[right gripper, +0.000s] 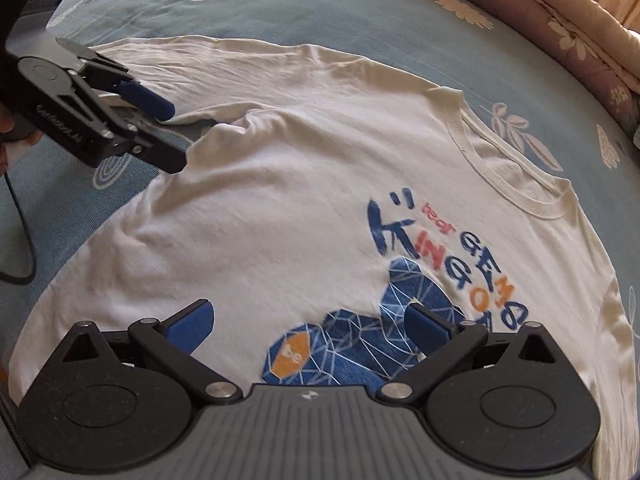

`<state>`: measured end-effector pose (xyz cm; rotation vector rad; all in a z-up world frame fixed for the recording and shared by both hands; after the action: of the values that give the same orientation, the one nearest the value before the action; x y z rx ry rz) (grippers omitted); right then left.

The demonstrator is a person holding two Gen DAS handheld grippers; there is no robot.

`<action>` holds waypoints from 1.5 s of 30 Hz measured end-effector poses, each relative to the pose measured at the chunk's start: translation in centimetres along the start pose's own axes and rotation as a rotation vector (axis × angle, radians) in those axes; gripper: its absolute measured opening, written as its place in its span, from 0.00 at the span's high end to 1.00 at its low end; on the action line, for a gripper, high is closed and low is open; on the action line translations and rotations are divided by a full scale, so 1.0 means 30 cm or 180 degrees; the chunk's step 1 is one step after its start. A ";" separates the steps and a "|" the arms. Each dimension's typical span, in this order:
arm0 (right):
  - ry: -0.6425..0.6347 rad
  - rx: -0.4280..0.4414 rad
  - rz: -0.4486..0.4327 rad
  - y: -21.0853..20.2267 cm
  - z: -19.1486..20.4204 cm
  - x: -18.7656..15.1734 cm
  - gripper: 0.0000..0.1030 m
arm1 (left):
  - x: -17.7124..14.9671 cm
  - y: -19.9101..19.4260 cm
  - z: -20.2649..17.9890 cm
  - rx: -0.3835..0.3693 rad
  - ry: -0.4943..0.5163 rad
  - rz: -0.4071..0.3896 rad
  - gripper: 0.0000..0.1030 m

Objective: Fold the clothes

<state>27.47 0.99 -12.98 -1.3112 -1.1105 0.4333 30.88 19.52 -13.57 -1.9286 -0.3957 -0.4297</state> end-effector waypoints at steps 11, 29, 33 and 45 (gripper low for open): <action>-0.0062 0.0456 -0.0506 0.110 0.162 0.330 0.00 | 0.205 -0.061 0.135 -0.0087 -0.0667 -0.0339 0.21; 0.0232 0.0126 -0.0245 0.114 0.092 0.242 0.00 | 0.312 0.060 0.205 -0.0096 -0.0617 -0.0166 0.26; 0.0570 -0.0254 -0.0103 0.110 -0.027 0.159 0.00 | 0.348 0.088 0.069 -0.0426 -0.0389 -0.0070 0.24; 0.1279 -0.0470 0.0060 0.128 -0.111 -0.030 0.00 | 0.436 0.220 -0.032 -0.0378 -0.0176 0.0066 0.24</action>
<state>31.05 -0.48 -16.41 -1.4614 -0.8037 0.0925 45.34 17.16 -12.40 -2.0617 -0.3933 -0.3945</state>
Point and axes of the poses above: each gripper's, at about its wrist camera, not at the fingertips, and y roughly the way its jaws point, z to its left, x to its top, the point moved 10 cm from there along y, roughly the way its jaws point, and after that the axes turned 11 degrees about -y, right-handed, at the moved point
